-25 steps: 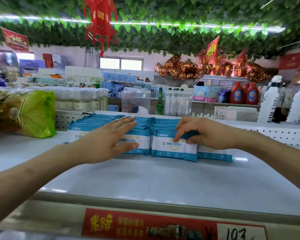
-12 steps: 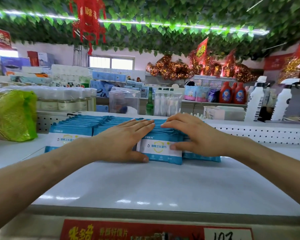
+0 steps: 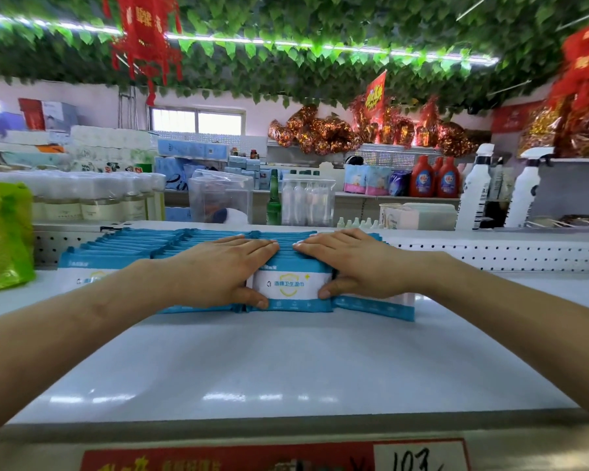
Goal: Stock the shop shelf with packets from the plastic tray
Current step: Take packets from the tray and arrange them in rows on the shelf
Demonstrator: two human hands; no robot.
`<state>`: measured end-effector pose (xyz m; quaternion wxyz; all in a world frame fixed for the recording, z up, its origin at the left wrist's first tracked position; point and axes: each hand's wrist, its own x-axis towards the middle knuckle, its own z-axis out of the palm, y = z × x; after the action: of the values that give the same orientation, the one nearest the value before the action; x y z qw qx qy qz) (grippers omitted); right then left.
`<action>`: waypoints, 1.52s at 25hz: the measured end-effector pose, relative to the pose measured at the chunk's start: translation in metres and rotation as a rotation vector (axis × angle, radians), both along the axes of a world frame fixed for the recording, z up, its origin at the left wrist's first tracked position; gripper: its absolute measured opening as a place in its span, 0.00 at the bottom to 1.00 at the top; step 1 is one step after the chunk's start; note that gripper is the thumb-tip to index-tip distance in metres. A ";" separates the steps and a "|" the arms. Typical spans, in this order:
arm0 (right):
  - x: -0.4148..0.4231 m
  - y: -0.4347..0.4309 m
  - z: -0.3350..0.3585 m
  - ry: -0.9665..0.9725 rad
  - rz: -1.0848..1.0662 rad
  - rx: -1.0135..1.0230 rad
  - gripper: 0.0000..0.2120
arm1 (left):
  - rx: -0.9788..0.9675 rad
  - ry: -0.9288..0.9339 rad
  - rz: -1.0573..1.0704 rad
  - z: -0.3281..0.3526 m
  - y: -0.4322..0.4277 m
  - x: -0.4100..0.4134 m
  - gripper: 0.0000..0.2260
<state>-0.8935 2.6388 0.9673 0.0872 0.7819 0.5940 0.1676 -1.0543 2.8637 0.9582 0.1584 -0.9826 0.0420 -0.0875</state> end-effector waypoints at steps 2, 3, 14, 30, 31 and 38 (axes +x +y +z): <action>-0.001 -0.025 0.011 0.144 -0.039 0.077 0.39 | 0.000 -0.039 -0.014 0.003 -0.003 -0.006 0.46; 0.002 -0.041 0.014 0.197 -0.071 0.110 0.40 | 0.008 -0.074 -0.033 0.005 -0.006 -0.008 0.46; 0.056 -0.096 -0.015 0.156 -0.174 0.044 0.50 | 0.082 -0.241 -0.240 -0.026 -0.087 0.073 0.45; 0.036 -0.089 -0.016 0.153 -0.169 0.065 0.48 | 0.115 -0.291 -0.171 -0.024 -0.080 0.079 0.47; 0.036 -0.087 -0.018 0.156 -0.178 0.058 0.47 | 0.105 -0.290 -0.163 -0.023 -0.079 0.079 0.46; 0.027 -0.087 -0.005 0.093 -0.191 0.066 0.48 | 0.136 -0.277 -0.150 -0.018 -0.072 0.072 0.47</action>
<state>-0.8664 2.5517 0.9619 0.0492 0.8445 0.5142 0.1414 -0.9820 2.7914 0.9405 0.2219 -0.9423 0.0988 -0.2305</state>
